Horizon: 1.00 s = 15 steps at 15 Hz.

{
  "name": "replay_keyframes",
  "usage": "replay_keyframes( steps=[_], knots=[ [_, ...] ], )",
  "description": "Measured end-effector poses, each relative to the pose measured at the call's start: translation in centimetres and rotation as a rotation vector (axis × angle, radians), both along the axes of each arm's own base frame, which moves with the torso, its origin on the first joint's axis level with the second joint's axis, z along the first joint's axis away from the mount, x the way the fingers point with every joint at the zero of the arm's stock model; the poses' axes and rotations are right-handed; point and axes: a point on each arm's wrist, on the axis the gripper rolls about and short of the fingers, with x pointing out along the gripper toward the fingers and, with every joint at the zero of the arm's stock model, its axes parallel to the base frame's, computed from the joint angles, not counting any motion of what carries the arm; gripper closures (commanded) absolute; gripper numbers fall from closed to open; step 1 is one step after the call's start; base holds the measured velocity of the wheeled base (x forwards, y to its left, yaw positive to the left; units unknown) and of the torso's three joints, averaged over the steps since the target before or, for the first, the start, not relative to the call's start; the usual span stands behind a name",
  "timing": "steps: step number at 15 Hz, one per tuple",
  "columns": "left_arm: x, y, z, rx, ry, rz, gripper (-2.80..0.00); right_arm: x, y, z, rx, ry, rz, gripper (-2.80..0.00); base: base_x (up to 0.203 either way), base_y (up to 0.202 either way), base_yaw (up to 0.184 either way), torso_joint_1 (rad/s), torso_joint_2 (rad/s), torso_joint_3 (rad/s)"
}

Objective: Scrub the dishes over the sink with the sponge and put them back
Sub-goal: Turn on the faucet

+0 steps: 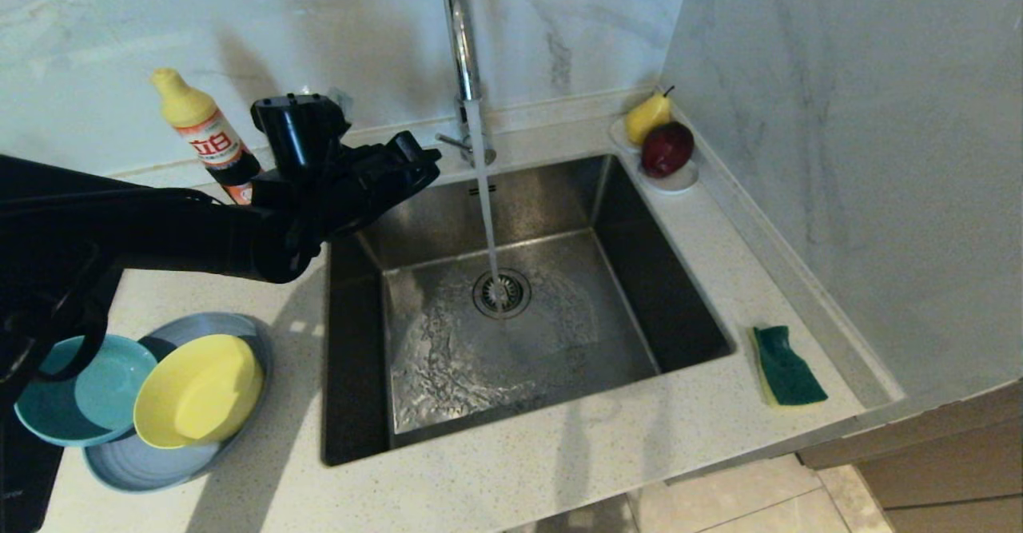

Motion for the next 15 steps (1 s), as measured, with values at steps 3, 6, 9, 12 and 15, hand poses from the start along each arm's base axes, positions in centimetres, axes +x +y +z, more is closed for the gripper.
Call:
replay_keyframes(
  steps=[3,6,9,12,15],
  knots=[
    [-0.2,0.0,-0.1,-0.001,-0.010,0.009,0.00,0.0,0.0,0.0,-0.001,0.000,0.000,0.00,0.000,0.000,0.000,0.000,0.00,0.000],
    [-1.3,1.1,2.2,-0.007,-0.048,0.028,0.00,0.0,0.0,0.0,-0.001,0.000,0.000,0.00,0.000,0.000,0.000,0.000,0.00,0.000],
    [-4.4,2.3,5.4,0.037,-0.091,0.062,0.00,0.0,0.0,0.0,0.000,0.000,0.000,0.00,0.000,0.000,0.000,0.000,0.00,0.000],
    [-8.8,3.6,6.5,0.188,-0.133,0.161,0.00,0.0,0.0,0.0,-0.001,0.000,0.000,0.00,0.000,0.000,0.000,0.000,0.00,0.000],
    [-14.5,5.2,8.0,0.298,-0.187,0.286,0.00,0.0,0.0,0.0,-0.001,0.000,0.000,0.00,0.000,0.000,0.000,0.000,0.00,0.000]
  ],
)
